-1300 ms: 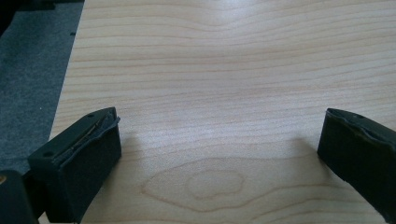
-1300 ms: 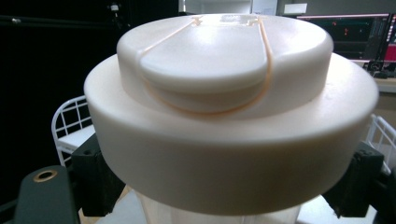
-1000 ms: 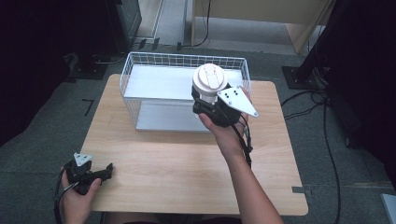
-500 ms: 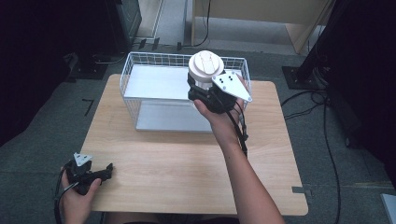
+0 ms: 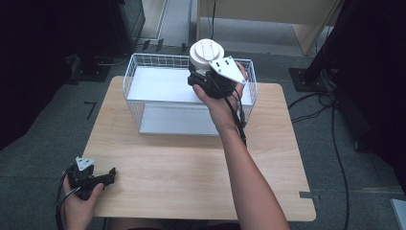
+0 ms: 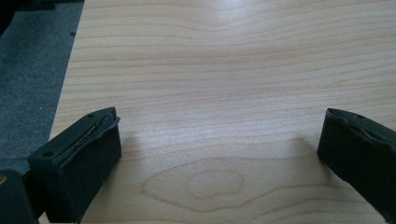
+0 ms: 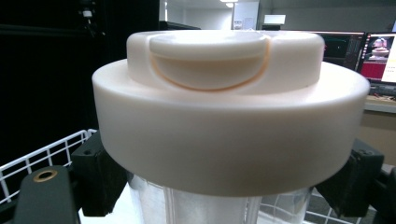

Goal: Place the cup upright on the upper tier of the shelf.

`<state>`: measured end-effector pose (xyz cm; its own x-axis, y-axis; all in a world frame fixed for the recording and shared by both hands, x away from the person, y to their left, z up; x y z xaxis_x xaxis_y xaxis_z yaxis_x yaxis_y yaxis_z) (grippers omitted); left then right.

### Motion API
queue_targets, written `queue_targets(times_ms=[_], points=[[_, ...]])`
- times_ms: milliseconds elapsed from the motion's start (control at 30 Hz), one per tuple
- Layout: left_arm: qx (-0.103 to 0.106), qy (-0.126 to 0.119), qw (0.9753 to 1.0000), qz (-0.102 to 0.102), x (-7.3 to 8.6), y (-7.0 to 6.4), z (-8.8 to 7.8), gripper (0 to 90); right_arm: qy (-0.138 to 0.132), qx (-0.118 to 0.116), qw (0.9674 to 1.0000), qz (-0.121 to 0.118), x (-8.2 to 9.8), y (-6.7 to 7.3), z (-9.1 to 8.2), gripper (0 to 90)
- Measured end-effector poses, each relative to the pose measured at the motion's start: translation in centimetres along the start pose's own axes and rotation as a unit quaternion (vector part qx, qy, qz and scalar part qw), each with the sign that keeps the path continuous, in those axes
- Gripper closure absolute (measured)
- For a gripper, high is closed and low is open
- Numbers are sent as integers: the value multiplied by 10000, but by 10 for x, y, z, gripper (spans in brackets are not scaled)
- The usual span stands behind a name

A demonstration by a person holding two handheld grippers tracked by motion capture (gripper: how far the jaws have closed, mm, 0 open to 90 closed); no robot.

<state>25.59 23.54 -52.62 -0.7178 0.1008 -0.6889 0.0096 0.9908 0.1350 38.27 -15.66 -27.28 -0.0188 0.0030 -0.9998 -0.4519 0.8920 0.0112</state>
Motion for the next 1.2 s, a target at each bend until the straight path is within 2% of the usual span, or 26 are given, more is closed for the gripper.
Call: queue_targets(times_ms=[200, 533, 700, 767, 900, 933, 1200], points=[[2, 8, 10000, 4, 0, 0, 0, 0, 103, 67, 9999, -53, -1, -3, 14, 161], [2, 6, 10000, 2, 0, 0, 0, 0, 188, 333, 9992, 119, 5, -9, 31, 161], [1, 6, 10000, 5, 0, 0, 0, 0, 186, 210, 9995, 109, 5, -8, 30, 159], [2, 5, 10000, 4, 0, 0, 0, 0, 224, 162, 9995, 176, 5, -10, 30, 154], [1, 5, 10000, 5, 0, 0, 0, 0, 347, 101, 9991, 208, 5, -13, 28, 80], [0, 5, 10000, 3, 0, 0, 0, 0, 448, 12, 9988, 179, 6, -13, 28, 45], [-1, 1, 10000, 1, 0, 0, 0, 0, 511, -66, 9985, 210, 15, -11, 18, 31]])
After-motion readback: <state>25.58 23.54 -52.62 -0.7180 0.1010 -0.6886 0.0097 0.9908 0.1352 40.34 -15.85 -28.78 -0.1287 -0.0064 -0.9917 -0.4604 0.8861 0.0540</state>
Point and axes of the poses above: each handheld gripper's, and its own axes: z roughly forward along the jaws, x roughly out of its underside, y roughly to its left, the point moved 1 cm from there along z, roughly forward along the jaws, and after that the axes turned 10 degrees about -x, right-handed, at the moved point
